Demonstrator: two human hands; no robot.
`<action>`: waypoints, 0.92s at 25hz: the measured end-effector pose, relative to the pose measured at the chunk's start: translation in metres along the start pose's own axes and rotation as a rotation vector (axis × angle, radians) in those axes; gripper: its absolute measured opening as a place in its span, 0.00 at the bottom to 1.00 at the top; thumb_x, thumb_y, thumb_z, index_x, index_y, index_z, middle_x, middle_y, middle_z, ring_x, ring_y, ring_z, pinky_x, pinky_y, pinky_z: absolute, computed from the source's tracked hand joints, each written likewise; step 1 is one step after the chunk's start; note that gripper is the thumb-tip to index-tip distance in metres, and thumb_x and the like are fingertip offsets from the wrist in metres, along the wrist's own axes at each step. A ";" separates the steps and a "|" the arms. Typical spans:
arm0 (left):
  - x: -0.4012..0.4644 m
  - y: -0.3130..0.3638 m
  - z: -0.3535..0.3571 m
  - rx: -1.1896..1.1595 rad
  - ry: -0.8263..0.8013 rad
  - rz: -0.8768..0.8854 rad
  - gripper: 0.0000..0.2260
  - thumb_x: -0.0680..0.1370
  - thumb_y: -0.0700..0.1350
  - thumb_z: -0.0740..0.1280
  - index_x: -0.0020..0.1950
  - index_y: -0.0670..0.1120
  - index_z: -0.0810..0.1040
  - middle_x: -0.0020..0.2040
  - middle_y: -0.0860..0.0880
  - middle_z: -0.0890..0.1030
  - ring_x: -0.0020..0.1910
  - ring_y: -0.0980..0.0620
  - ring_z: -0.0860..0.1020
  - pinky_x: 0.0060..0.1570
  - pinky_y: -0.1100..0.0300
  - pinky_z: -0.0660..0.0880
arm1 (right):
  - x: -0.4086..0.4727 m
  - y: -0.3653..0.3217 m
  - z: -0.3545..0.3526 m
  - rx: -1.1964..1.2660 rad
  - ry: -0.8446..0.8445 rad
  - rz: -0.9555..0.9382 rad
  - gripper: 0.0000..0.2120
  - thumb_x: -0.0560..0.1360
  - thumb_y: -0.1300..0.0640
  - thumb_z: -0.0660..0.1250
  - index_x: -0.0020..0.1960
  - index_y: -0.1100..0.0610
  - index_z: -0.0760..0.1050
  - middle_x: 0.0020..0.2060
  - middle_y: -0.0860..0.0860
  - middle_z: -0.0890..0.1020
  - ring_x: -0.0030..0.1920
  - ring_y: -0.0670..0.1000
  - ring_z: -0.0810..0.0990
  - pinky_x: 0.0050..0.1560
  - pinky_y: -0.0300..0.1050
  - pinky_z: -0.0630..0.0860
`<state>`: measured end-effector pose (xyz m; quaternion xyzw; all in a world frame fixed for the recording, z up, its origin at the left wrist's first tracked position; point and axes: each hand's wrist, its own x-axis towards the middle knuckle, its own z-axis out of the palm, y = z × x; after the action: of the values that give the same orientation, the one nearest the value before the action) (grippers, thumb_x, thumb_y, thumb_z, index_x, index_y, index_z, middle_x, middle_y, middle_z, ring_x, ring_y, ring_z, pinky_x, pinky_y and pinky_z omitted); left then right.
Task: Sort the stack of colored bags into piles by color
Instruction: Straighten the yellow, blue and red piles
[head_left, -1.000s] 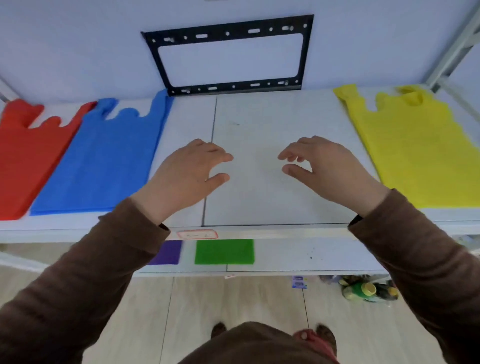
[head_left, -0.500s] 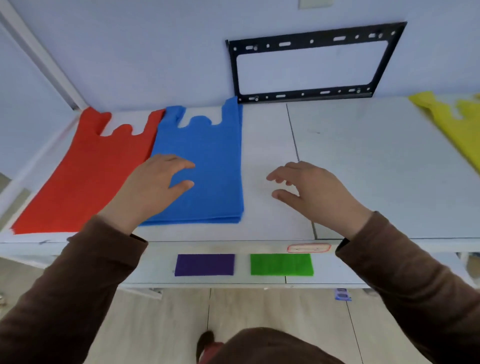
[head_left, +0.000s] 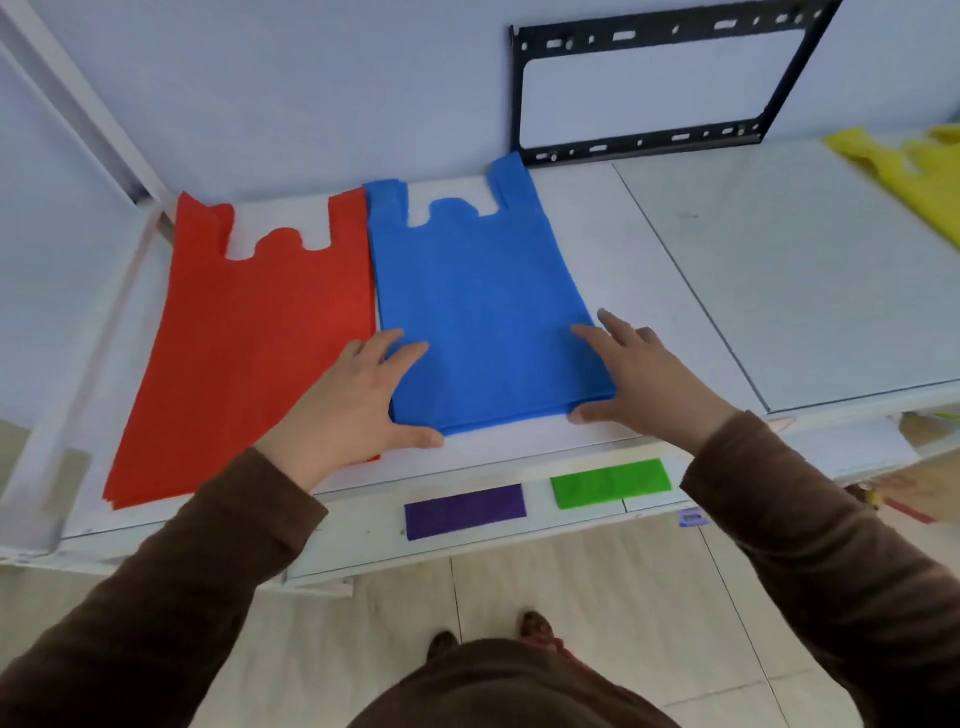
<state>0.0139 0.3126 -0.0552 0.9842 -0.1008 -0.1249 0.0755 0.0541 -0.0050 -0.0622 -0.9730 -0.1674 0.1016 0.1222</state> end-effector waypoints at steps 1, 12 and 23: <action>0.001 -0.002 0.002 0.009 -0.006 0.018 0.49 0.65 0.74 0.65 0.79 0.57 0.50 0.80 0.51 0.51 0.76 0.45 0.55 0.74 0.49 0.59 | -0.001 -0.002 0.001 0.013 -0.002 0.008 0.44 0.67 0.43 0.75 0.77 0.47 0.56 0.77 0.53 0.59 0.69 0.59 0.64 0.69 0.53 0.66; -0.002 -0.011 0.004 0.147 0.070 0.131 0.37 0.73 0.71 0.57 0.78 0.58 0.56 0.75 0.50 0.63 0.72 0.50 0.61 0.67 0.54 0.67 | -0.008 -0.011 0.000 -0.123 0.049 -0.071 0.24 0.75 0.48 0.68 0.70 0.48 0.71 0.67 0.49 0.75 0.59 0.55 0.73 0.58 0.47 0.70; 0.007 0.006 0.004 0.126 0.106 0.297 0.29 0.76 0.64 0.60 0.75 0.58 0.64 0.72 0.56 0.67 0.67 0.54 0.65 0.62 0.54 0.72 | -0.006 -0.013 -0.005 -0.190 0.019 -0.169 0.22 0.76 0.46 0.66 0.70 0.43 0.70 0.68 0.44 0.73 0.63 0.51 0.71 0.57 0.47 0.74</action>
<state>0.0182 0.3050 -0.0594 0.9665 -0.2484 -0.0536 0.0362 0.0455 0.0037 -0.0530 -0.9636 -0.2564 0.0656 0.0390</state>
